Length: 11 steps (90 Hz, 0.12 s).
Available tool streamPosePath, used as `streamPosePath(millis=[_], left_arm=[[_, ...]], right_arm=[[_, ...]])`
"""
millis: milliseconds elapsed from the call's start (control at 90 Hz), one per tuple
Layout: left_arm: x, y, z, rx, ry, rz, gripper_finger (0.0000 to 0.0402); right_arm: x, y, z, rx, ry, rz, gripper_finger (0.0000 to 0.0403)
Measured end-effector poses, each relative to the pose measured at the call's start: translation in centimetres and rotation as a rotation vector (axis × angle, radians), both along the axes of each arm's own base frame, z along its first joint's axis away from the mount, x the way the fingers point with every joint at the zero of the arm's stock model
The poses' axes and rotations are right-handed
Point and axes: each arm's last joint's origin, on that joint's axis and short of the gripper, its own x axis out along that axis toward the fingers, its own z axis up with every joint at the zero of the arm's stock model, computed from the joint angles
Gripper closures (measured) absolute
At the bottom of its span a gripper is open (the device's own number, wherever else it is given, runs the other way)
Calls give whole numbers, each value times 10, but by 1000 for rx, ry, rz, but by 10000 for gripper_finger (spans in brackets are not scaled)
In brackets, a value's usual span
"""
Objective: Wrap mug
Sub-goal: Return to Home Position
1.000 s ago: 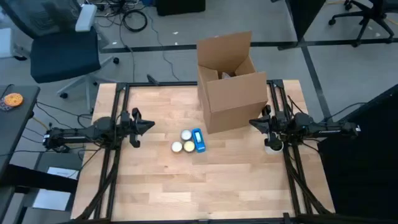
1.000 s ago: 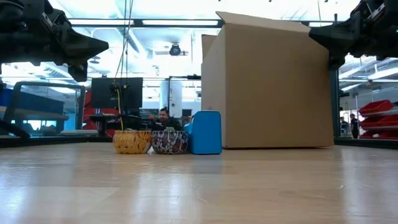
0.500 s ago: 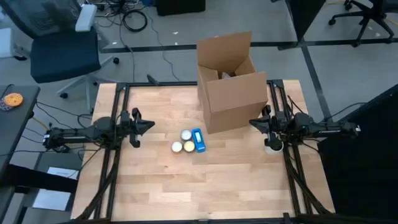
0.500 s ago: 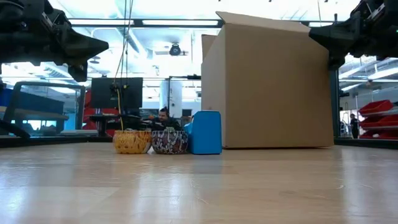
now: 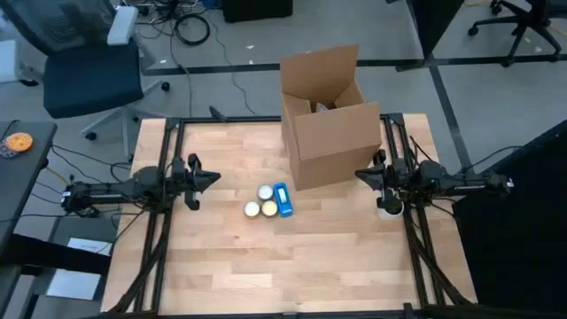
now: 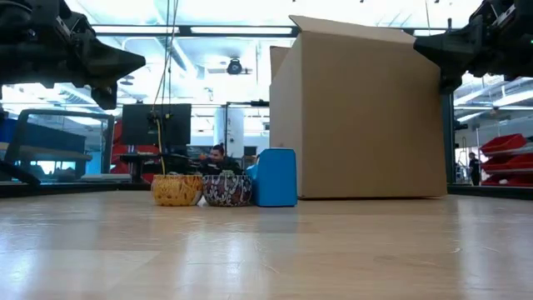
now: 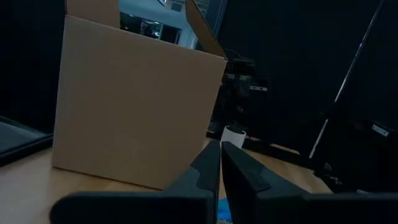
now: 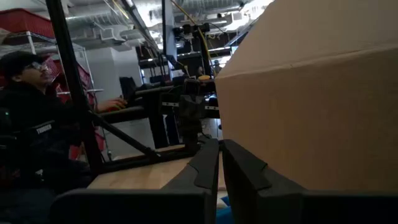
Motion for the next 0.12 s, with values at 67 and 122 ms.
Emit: streamPosePath(millis=[67,122], left_arm=[[0,0,0,0,0,0,402],[0,0,0,0,0,0,402]], right_arm=[[0,0,0,0,0,-1,402],[0,0,0,0,0,0,402]])
